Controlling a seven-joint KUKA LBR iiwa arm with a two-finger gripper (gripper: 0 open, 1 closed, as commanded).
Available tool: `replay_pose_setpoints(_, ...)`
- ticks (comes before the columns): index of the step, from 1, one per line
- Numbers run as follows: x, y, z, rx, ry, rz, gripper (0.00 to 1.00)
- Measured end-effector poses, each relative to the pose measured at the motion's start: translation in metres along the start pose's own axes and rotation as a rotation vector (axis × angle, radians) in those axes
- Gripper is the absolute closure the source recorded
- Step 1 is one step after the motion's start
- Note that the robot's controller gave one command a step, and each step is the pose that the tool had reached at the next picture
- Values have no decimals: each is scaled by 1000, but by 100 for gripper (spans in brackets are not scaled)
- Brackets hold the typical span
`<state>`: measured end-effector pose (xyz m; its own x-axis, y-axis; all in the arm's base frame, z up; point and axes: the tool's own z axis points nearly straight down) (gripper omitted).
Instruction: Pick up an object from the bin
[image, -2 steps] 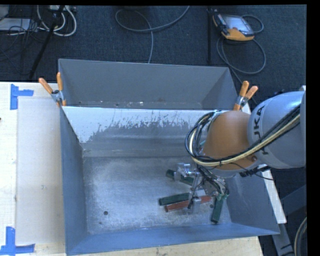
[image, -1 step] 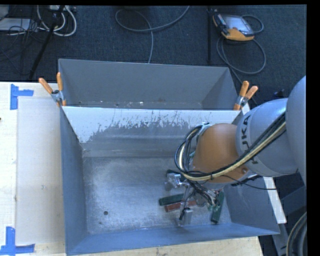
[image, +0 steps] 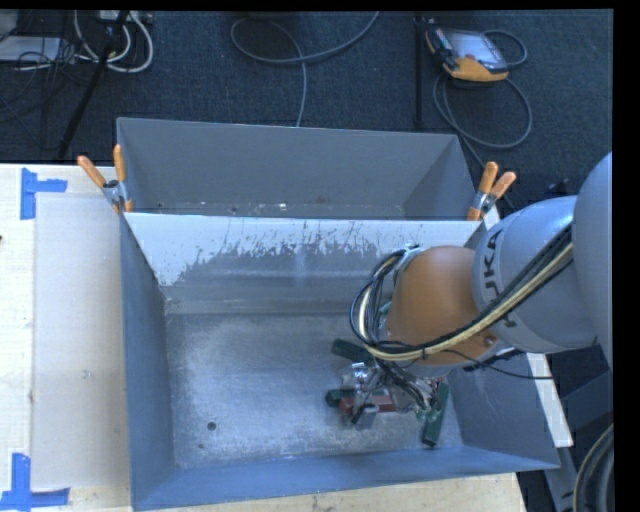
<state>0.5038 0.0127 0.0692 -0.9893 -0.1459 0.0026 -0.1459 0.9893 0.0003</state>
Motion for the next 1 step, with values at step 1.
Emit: replay_pose_setpoints(1,3,-7,-137,0,-10,129,100)
